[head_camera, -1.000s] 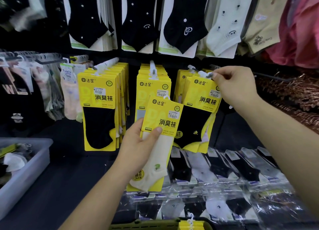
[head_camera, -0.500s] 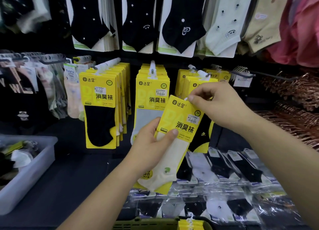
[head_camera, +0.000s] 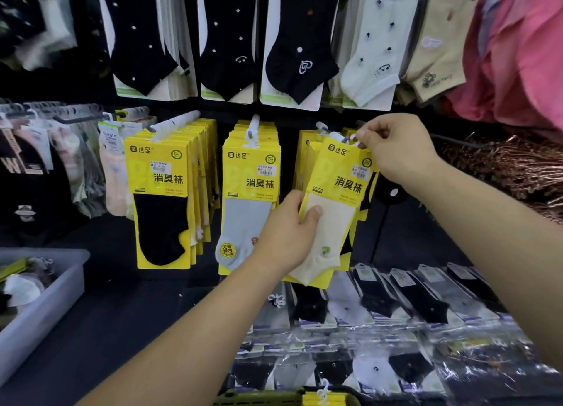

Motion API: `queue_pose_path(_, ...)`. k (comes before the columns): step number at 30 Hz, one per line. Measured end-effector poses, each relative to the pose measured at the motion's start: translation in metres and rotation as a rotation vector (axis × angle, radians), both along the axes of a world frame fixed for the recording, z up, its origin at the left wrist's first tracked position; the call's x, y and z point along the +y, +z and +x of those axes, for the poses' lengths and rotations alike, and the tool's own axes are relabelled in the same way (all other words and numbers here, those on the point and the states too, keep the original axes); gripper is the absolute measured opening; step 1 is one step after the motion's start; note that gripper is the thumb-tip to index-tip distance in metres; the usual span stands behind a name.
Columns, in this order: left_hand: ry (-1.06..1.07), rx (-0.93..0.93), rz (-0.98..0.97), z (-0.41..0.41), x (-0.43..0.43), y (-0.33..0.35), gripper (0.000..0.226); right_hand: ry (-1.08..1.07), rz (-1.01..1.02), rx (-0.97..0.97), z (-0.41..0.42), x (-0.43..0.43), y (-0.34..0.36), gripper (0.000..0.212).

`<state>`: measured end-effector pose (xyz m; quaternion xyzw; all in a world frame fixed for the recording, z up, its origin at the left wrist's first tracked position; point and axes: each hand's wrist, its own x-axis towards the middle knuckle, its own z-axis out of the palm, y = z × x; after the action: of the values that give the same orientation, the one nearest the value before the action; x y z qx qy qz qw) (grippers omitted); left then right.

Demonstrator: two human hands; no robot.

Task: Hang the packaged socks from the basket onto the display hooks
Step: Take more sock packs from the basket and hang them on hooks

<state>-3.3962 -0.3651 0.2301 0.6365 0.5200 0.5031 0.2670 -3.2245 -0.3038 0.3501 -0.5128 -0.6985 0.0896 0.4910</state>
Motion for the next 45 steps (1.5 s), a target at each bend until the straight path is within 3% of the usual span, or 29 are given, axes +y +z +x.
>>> queue_pose_path(15,0.094,0.058,-0.051,0.009,0.004,-0.006,0.022,0.029,0.058,-0.153,-0.008,0.012,-0.004,0.019)
queue_pose_path(20,0.144,0.304,-0.088,0.008,-0.002,-0.003,0.027,0.043,0.131,-0.092,0.002,0.001,-0.021,0.024)
queue_pose_path(23,0.242,0.391,-0.050,0.012,-0.005,0.007,0.044,-0.020,0.169,-0.006,0.012,-0.008,-0.049,0.044)
queue_pose_path(27,0.153,0.105,-0.050,0.022,0.015,0.018,0.076,0.066,-0.043,0.055,0.015,-0.014,-0.091,0.066)
queue_pose_path(31,0.051,-0.209,-0.108,0.032,0.045,0.023,0.091,0.253,-0.081,0.111,0.004,-0.008,-0.109,0.046)
queue_pose_path(33,0.030,-0.312,-0.080,0.036,0.056,0.021,0.086,0.271,-0.100,0.146,-0.001,-0.001,-0.113,0.046)
queue_pose_path(38,0.021,-0.446,0.042,0.043,0.075,0.011,0.049,0.275,-0.096,0.244,-0.009,0.021,-0.126,0.051)
queue_pose_path(45,0.071,-0.492,0.078,0.044,0.098,0.013,0.032,0.319,-0.060,0.271,-0.014,0.056,-0.138,0.056)
